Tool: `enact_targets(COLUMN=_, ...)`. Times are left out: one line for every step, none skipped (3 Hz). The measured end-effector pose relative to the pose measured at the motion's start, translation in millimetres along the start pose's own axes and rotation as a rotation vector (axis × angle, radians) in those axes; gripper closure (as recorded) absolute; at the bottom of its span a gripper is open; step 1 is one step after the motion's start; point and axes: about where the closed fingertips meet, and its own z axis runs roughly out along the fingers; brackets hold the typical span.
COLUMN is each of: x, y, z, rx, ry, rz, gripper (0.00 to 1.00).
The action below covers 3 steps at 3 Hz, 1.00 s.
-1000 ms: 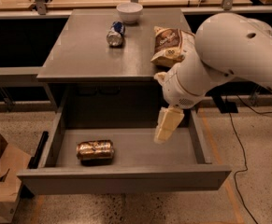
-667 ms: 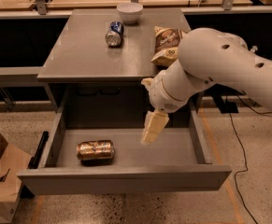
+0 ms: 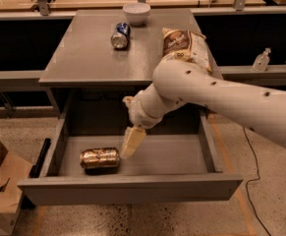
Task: Pick orange can from top drawer and place on counter
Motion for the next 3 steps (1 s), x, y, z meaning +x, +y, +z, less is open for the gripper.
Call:
enact_targets(x=-0.9, y=0.7, z=36.1, rx=-0.038, ry=-0.018, rz=0.016, gripper=0.00)
enact_targets(x=-7.0, y=9.9, z=77.6, rx=-0.095, ry=-0.045, rz=0.049, gripper=0.00)
enact_targets(x=-12.1, y=23.4, z=113.5, rx=-0.128, ry=-0.104, rz=0.112, gripper=0.00)
